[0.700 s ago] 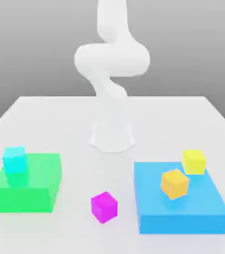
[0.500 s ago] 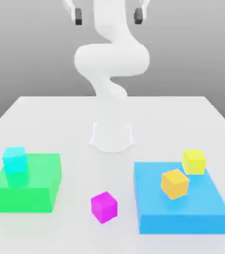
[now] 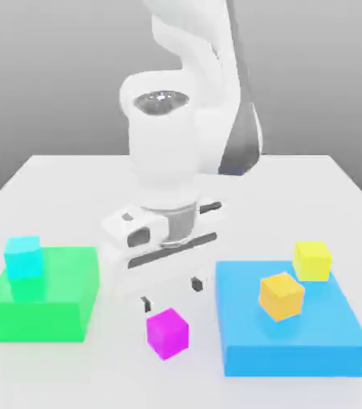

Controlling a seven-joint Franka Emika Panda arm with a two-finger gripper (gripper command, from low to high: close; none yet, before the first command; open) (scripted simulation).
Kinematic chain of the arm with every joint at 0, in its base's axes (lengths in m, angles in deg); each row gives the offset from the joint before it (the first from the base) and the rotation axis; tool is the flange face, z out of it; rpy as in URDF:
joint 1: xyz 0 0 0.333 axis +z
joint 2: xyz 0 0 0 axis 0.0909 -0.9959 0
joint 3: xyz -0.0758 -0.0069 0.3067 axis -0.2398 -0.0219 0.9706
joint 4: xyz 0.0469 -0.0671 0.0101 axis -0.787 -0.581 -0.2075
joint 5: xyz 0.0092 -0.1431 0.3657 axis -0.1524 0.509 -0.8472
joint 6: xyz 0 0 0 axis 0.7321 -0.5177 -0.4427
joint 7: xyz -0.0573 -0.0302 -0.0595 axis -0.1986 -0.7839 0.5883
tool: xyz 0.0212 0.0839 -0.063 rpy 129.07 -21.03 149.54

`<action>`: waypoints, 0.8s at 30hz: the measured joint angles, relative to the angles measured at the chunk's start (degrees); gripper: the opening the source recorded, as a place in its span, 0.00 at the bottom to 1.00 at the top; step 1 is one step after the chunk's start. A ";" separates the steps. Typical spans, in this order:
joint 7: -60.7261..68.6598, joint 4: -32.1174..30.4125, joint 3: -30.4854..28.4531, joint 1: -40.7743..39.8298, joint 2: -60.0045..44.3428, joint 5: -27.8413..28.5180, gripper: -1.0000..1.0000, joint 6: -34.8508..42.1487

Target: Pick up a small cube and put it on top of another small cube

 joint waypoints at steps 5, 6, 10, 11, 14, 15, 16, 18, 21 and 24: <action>3.97 0.94 3.06 -1.86 -6.82 -4.43 0.50 -5.47; 4.81 1.19 4.17 -2.70 -8.20 -5.55 0.50 -6.57; 7.21 2.06 9.48 -7.15 -13.67 -8.89 0.00 -10.93; 7.21 2.06 9.48 -7.15 -13.67 -8.89 0.00 -10.93; 7.13 2.07 9.48 -7.16 -13.67 -8.82 0.00 -10.84; 7.10 2.07 9.48 -7.16 -13.66 -8.78 0.00 -10.80; 7.30 2.16 10.15 -7.76 -14.32 -9.07 0.00 -11.34; 6.75 1.98 9.00 -6.82 -13.05 -8.25 0.00 -10.36; 4.58 1.36 6.17 -4.77 -9.28 -5.19 0.00 -7.42; 2.04 0.59 4.08 -3.50 -5.20 -1.78 0.00 -4.18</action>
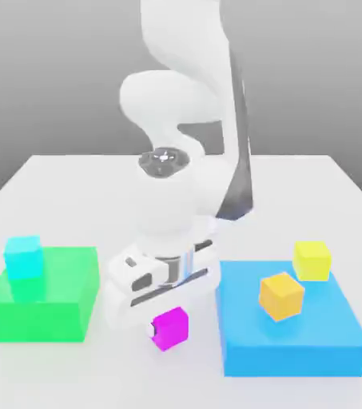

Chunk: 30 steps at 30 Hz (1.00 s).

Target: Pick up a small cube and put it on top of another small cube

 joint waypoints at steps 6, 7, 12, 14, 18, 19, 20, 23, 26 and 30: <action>-3.10 -0.64 -1.99 -2.11 7.26 2.56 0.00 7.01; -3.57 -0.32 -2.74 -3.00 8.28 2.43 0.00 8.41; -7.41 1.50 -5.98 -8.92 13.43 3.66 0.00 15.44; -9.48 2.23 -7.38 -11.24 15.55 4.91 0.00 18.22; -14.10 3.70 -9.87 -16.92 19.88 8.08 0.00 23.72; -15.31 4.06 -10.39 -18.48 20.98 8.95 0.00 25.08; -16.54 4.43 -10.90 -20.06 22.09 9.85 0.00 26.45; -20.29 5.53 -12.18 -25.08 25.43 12.63 0.00 30.55; -23.10 6.08 -13.26 -29.16 27.08 14.62 0.00 32.49; -22.17 4.09 -14.80 -29.01 21.01 13.33 0.00 24.56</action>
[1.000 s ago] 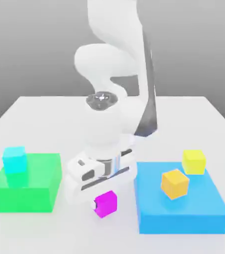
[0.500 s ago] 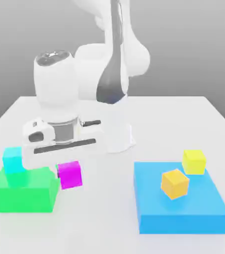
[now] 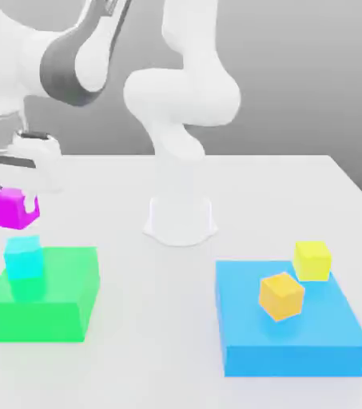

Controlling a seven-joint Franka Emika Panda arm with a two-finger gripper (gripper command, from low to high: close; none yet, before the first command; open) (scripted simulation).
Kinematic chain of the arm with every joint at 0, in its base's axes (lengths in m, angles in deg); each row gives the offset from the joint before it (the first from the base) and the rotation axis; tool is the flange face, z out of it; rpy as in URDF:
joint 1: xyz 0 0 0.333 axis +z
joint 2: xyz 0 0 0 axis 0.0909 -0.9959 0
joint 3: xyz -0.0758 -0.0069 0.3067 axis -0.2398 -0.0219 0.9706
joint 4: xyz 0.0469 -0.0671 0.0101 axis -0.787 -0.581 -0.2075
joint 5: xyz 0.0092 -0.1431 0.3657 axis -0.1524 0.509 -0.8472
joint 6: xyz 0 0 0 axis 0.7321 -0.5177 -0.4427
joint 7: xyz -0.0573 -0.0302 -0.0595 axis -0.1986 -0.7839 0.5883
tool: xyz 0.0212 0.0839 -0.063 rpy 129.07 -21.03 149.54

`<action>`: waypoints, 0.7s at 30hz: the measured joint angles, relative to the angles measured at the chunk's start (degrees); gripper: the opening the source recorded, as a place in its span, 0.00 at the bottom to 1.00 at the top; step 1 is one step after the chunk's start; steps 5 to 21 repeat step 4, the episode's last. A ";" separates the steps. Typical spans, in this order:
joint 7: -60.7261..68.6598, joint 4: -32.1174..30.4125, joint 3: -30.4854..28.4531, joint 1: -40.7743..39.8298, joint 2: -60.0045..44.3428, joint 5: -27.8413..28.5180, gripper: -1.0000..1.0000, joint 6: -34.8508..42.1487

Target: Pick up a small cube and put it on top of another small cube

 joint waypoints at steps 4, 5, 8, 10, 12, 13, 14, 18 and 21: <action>0.30 -0.45 -0.22 0.08 -1.36 -0.34 1.00 -1.79; 0.30 -0.45 -0.22 0.08 -1.36 -0.34 1.00 -1.79; 0.30 -0.45 -0.22 0.08 -1.36 -0.34 1.00 -1.79; 0.30 -0.45 -0.22 0.08 -1.36 -0.34 1.00 -1.79; 0.30 -0.45 -0.22 0.08 -1.36 -0.34 1.00 -1.79; 0.30 -0.45 -0.22 0.08 -1.36 -0.34 1.00 -1.79; 0.30 -0.45 -0.22 0.08 -1.36 -0.34 1.00 -1.79; 0.30 -0.45 -0.22 0.08 -1.36 -0.34 1.00 -1.79; 0.30 -0.45 -0.22 0.08 -1.36 -0.34 1.00 -1.79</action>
